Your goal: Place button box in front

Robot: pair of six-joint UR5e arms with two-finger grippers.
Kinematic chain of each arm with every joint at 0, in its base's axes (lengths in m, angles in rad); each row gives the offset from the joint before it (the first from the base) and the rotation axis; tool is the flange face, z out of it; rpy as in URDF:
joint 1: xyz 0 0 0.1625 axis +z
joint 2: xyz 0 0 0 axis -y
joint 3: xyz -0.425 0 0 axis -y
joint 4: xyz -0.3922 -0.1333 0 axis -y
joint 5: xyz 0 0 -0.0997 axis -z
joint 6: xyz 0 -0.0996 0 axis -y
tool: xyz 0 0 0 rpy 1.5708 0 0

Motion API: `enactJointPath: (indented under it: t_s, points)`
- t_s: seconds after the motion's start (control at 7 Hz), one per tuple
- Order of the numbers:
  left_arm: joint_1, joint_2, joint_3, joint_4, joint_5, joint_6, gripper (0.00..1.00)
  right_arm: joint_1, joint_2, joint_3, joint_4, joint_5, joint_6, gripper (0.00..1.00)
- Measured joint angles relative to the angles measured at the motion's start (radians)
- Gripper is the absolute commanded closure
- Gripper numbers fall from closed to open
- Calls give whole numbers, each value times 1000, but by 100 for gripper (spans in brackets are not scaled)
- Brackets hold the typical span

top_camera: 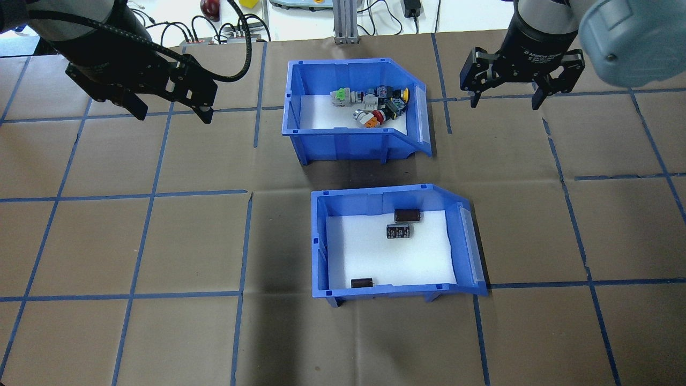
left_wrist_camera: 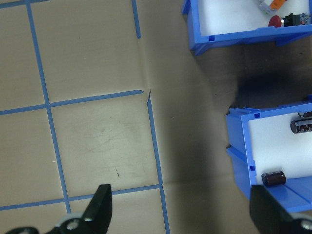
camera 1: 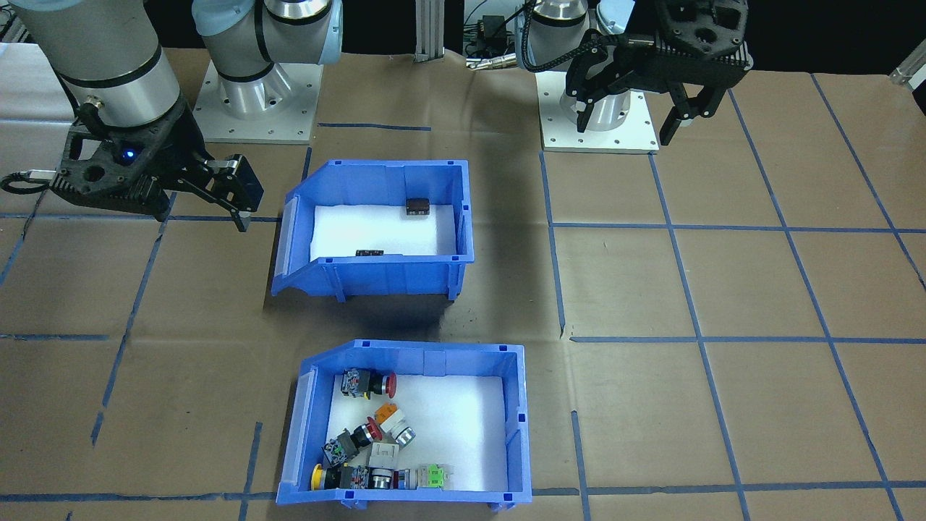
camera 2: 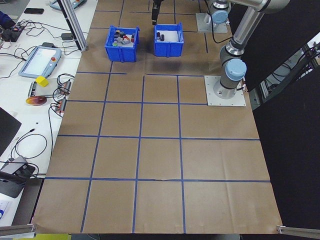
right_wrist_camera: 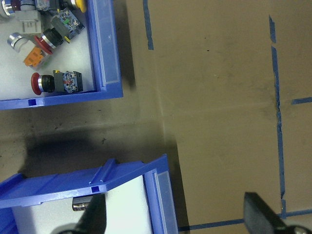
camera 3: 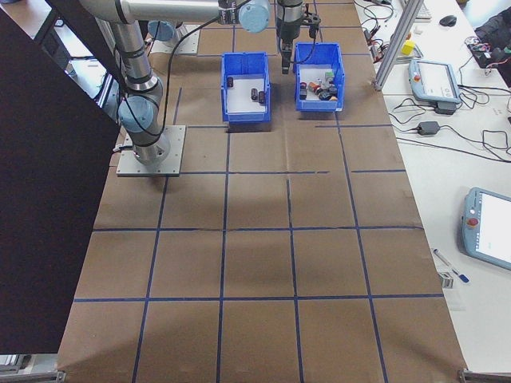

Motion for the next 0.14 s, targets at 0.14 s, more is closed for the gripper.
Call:
enactJointPath:
  t_s: [0.14]
  points:
    - [1, -1, 1, 0, -3, -3, 1, 0, 1, 0, -1, 0, 0, 0]
